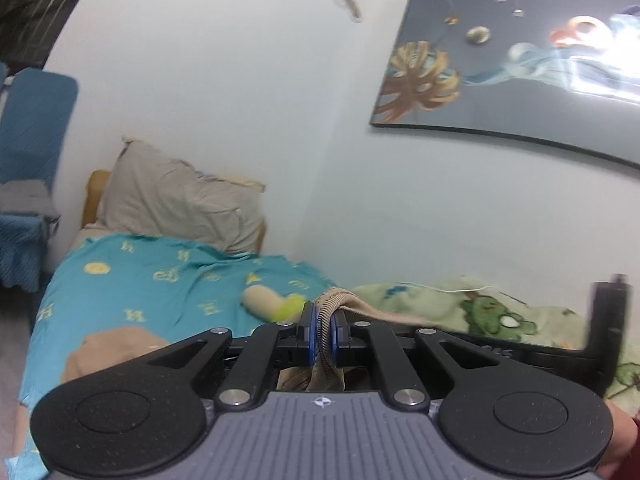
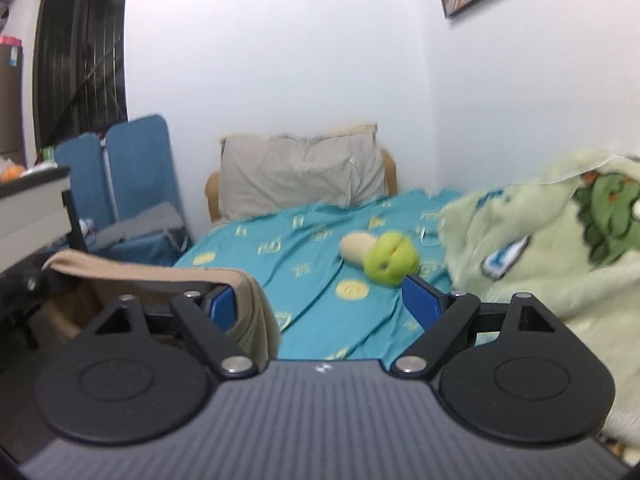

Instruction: Fold clothes

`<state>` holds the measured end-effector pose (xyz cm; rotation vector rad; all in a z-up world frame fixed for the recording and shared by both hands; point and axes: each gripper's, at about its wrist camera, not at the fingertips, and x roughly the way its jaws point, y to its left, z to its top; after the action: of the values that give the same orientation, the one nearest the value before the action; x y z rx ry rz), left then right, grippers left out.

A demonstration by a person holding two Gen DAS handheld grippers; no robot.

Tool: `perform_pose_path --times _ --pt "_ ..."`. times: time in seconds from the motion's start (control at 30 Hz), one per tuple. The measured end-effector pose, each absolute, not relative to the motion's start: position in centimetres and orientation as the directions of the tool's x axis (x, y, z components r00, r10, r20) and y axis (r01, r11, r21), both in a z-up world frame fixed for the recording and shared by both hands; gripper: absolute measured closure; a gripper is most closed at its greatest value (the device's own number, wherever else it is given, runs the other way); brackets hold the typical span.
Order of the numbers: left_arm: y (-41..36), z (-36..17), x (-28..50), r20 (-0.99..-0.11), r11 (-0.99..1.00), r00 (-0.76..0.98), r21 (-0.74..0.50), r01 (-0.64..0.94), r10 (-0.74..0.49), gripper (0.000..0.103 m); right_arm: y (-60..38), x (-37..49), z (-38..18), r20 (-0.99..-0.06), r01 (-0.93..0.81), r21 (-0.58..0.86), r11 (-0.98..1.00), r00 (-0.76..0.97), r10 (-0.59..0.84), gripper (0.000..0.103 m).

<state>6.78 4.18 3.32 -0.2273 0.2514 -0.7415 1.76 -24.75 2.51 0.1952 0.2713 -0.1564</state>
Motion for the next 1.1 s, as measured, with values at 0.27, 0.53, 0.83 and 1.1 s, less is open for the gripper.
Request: perform_pose_path --times 0.27,0.53,0.83,1.1 --pt "3.6 2.9 6.5 -0.147 0.706 0.702 -0.314 0.635 -0.697 0.096 -24.1 6.3 -3.2 -0.555 0.071 0.435 0.898 0.807 0.205 0.017" --pt "4.4 3.0 6.2 -0.120 0.763 0.774 -0.311 0.566 -0.622 0.096 -24.2 6.1 -6.5 -0.692 0.295 0.402 0.867 0.718 0.076 0.017" --pt "4.8 3.3 6.6 -0.139 0.755 0.763 -0.332 0.565 -0.632 0.096 -25.9 1.6 -0.9 -0.377 0.347 0.330 0.878 0.901 -0.214 0.015" --pt "4.7 3.2 6.7 -0.144 0.745 0.752 -0.344 0.571 -0.643 0.096 -27.8 7.8 -9.8 -0.761 0.412 0.517 0.751 0.623 0.182 0.017"
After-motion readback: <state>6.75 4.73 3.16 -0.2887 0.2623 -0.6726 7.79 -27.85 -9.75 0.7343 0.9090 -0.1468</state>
